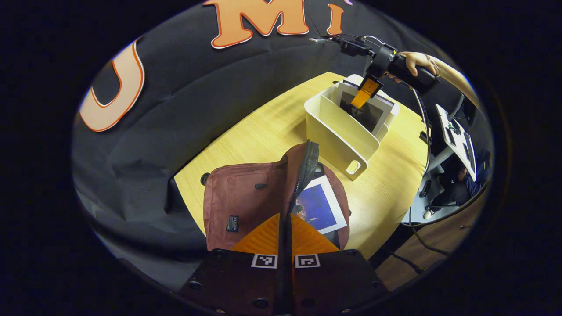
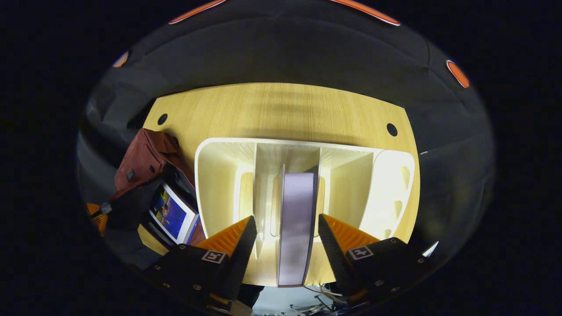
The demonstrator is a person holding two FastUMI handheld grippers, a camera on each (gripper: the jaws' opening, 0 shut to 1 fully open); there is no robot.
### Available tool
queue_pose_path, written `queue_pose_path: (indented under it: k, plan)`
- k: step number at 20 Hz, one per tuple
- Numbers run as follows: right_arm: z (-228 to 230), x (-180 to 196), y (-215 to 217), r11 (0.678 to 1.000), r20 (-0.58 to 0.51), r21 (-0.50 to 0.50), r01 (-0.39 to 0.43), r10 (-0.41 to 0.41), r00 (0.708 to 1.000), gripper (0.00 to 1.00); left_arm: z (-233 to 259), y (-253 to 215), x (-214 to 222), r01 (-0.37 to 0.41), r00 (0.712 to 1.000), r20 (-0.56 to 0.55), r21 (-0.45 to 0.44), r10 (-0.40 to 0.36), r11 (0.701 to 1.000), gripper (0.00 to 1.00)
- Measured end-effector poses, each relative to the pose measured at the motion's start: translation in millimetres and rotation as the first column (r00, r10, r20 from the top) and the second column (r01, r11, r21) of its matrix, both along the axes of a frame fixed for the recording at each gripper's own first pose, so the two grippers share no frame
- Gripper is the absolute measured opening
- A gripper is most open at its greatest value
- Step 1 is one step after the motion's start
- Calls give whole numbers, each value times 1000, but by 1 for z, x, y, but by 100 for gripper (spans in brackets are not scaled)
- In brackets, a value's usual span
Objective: Open the schoolbag, grab two books from the bookshelf and put them into the schoolbag.
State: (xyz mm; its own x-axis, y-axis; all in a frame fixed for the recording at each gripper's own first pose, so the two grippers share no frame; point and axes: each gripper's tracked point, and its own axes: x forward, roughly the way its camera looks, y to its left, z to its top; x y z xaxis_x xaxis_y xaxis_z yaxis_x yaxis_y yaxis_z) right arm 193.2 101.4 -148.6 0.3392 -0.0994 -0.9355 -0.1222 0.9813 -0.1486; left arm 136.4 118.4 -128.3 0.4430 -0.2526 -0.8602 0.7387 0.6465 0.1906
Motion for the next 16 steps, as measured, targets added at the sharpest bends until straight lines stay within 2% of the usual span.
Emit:
queue_pose_path:
  k: [1, 3, 4, 7, 8, 9, 12, 16]
  plan:
    - [0, 2, -1, 1000, 6, -11, 3, -3, 1000, 80, -1, 0, 1, -1, 1000, 0, 1, 1, 1000, 1]
    - [1, 0, 4, 999, -5, 24, 31, -31, 1000, 56, -1, 1, 2, 1, 1000, -2, 2, -1, 1000, 1]
    - [-2, 0, 4, 999, -4, 30, 36, -36, 999, 39, -1, 1, 2, 2, 1000, -1, 3, -2, 1000, 1]
    - [-1, 0, 3, 999, -2, 25, 43, -43, 999, 35, -2, 2, 3, 5, 1000, -3, 2, -5, 1000, 1]
    - [2, -2, 4, 999, 4, 26, 47, -47, 999, 25, -2, 1, 4, 6, 1000, -5, 2, -6, 1000, 1]
    - [5, -2, 6, 998, 14, 30, 46, -47, 999, 34, -2, 1, 3, 8, 1000, -5, 2, -8, 1000, 1]
    - [24, -7, 6, 998, 36, 33, 52, -53, 998, 33, -3, 2, 2, 12, 1000, -10, 1, -12, 1000, 1]
    - [74, -22, 5, 998, 101, 43, 45, -49, 994, 33, -7, 3, 2, 13, 1000, -18, -4, -13, 1000, 1]
